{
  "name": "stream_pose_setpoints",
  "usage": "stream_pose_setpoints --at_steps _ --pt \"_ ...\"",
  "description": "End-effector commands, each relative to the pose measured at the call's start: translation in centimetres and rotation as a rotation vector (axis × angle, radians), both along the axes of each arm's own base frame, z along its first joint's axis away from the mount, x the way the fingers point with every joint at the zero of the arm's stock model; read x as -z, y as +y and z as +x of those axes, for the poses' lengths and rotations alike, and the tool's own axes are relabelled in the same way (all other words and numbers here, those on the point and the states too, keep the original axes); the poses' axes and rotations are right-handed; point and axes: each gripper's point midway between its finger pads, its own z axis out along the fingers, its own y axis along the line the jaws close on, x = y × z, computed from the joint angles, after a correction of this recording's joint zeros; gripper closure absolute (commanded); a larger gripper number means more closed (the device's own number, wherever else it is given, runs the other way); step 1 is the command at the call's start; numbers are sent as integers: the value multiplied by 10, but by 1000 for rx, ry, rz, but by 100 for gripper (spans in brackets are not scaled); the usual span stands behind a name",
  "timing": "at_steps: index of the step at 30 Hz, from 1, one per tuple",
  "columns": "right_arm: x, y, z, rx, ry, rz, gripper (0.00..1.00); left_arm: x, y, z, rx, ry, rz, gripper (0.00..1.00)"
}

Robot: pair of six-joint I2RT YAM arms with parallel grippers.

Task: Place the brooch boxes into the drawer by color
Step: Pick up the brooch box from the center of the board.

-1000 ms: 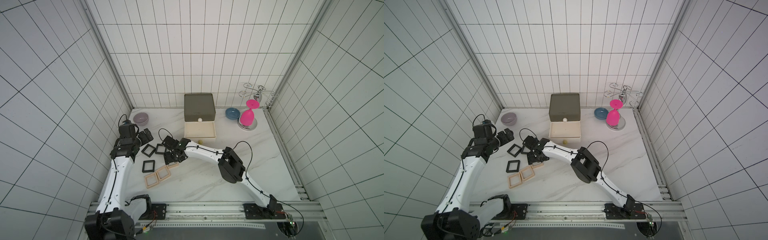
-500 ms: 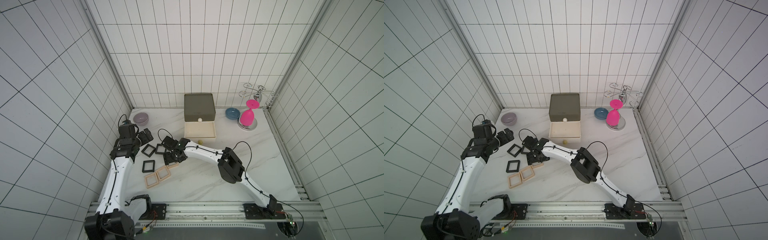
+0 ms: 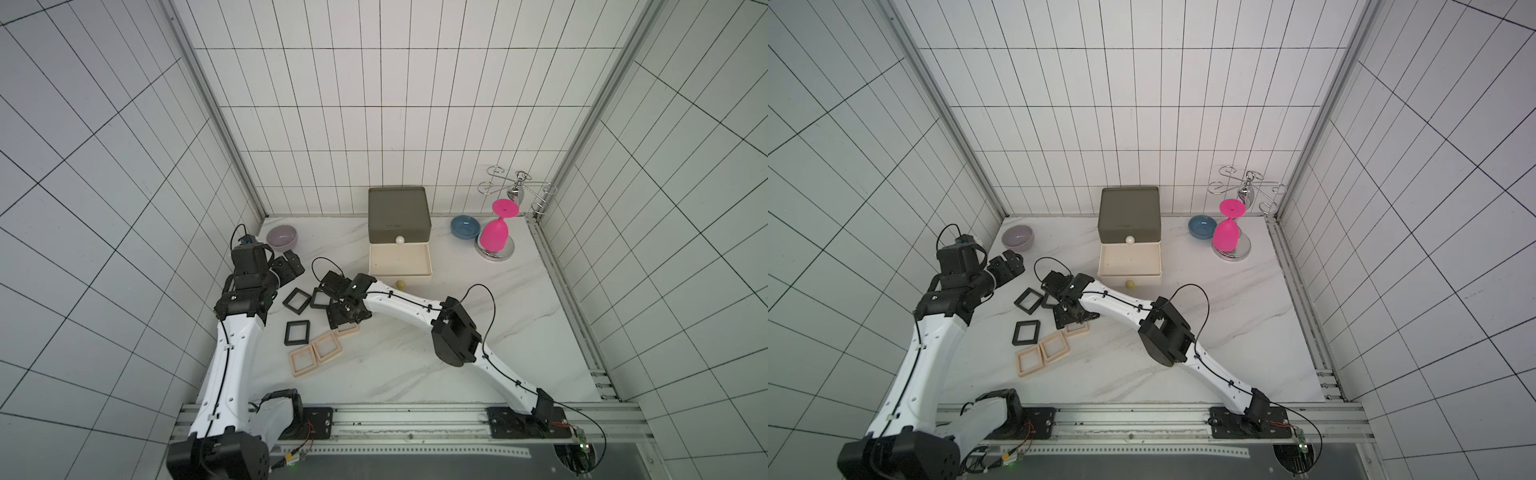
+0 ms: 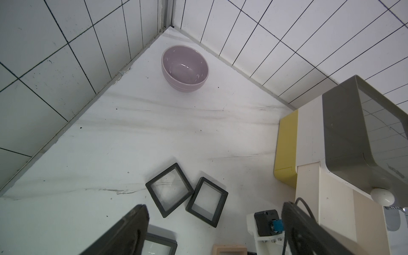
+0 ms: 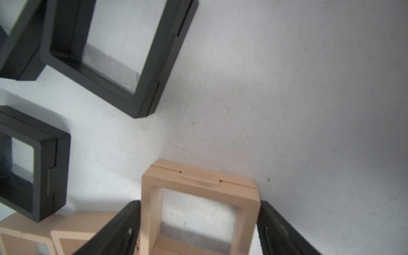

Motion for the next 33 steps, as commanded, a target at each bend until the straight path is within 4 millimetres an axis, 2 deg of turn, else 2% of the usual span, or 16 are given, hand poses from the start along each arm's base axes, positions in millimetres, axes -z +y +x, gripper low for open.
stream_pose_setpoints --at_steps 1,10,17,24,28,33 --pt "24 -15 2 1 -7 -95 16 1 0 -4 -4 -9 -3 2" --pt "28 -24 2 7 -31 -136 17 14 2 4 15 22 21 2" --pt "18 -21 2 -4 -43 -96 25 22 4 5 12 32 36 2" --pt "-22 -8 -2 -26 -66 75 28 23 5 2 8 30 46 2" --pt "-57 -1 -5 -49 -85 205 28 24 6 1 5 31 51 2" --pt "-99 -7 -7 -66 -123 316 28 23 8 0 -6 30 54 2"
